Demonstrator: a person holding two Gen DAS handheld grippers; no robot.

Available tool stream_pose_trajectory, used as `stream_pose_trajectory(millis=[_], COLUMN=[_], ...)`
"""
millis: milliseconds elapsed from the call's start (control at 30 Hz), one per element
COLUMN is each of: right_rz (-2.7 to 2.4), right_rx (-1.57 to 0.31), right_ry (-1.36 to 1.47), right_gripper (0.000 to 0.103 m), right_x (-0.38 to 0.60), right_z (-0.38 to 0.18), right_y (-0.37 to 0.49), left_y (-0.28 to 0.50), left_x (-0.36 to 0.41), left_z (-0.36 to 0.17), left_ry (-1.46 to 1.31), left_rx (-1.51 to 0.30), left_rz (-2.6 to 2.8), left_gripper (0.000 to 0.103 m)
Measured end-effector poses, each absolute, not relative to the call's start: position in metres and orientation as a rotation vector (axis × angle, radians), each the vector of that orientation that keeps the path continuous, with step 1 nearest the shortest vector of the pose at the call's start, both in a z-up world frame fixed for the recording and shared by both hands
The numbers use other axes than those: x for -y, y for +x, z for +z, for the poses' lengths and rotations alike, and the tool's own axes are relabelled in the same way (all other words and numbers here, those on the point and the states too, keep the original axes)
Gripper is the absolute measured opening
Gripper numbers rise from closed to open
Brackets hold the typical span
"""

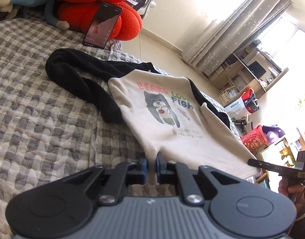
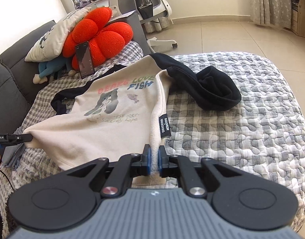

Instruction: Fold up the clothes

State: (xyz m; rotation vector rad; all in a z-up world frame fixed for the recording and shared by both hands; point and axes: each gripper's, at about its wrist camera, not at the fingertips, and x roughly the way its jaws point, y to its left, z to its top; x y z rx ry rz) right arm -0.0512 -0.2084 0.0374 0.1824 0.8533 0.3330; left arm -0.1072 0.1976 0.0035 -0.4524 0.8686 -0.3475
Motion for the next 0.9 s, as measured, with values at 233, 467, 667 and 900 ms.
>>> stream_pose_trajectory(millis=[233, 467, 667, 900], right_rz=[0.321, 0.291, 0.279, 0.287], right_rx=[-0.922, -0.987, -0.986, -0.959], right_ry=[0.144, 0.102, 0.138, 0.121], right_gripper=[0.009, 0.009, 0.021, 0.047], right_x=[0.209, 0.213, 0.217, 0.211], right_z=[0.025, 0.011, 0.011, 0.017], right_y=[-0.061, -0.06, -0.056, -0.045], left_y=[-0.116, -0.116, -0.115, -0.104], left_x=[-0.195, -0.194, -0.197, -0.212], left_z=[-0.013, -0.029, -0.029, -0.026], left_ry=[-0.398, -0.356, -0.31, -0.37], left_rx=[-0.949, -1.008, -1.01, -0.964], left_rz=[-0.308, -0.271, -0.256, -0.241], left_gripper=[0.009, 0.01, 0.045, 0.062])
